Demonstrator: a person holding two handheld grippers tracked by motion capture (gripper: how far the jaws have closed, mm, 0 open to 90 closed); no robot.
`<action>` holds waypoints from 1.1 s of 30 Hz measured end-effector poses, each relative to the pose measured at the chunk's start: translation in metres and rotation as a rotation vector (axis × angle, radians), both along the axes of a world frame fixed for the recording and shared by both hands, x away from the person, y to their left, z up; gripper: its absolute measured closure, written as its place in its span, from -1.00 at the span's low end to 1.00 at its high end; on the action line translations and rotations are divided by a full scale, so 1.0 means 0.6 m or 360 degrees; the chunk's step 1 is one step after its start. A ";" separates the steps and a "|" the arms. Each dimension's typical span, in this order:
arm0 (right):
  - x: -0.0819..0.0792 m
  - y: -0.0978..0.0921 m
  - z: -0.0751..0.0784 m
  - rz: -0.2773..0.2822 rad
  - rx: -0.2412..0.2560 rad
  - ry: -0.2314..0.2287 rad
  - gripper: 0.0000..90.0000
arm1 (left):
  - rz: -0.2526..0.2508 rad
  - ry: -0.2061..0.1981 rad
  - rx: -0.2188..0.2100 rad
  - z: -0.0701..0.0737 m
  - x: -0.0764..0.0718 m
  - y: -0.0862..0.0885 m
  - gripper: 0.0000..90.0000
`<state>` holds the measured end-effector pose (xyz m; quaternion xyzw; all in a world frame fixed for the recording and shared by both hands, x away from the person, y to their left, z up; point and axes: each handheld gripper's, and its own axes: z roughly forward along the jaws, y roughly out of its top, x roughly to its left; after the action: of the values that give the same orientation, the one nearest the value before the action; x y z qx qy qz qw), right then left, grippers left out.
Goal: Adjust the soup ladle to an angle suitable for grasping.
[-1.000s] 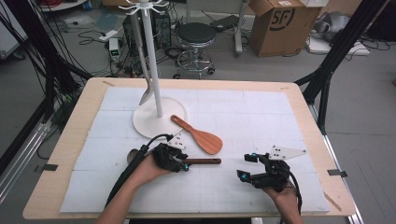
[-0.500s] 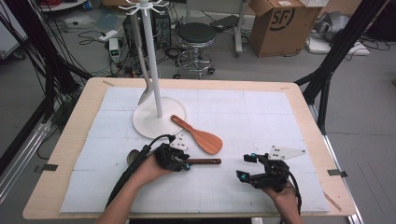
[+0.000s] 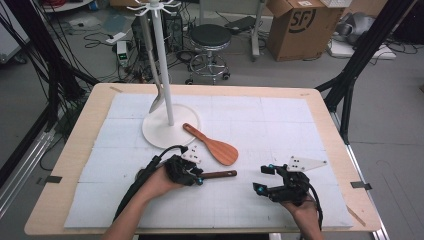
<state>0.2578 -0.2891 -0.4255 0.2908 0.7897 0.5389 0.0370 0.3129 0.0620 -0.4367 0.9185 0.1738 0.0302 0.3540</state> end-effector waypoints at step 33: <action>0.004 0.024 -0.004 0.0038 -0.0056 0.0017 -0.47 | 0.0001 -0.0008 0.0018 -0.001 -0.002 -0.002 0.61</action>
<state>0.2601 -0.2744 -0.4280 0.2835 0.8027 0.5238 0.0313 0.3115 0.0608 -0.4371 0.9203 0.1730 0.0337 0.3494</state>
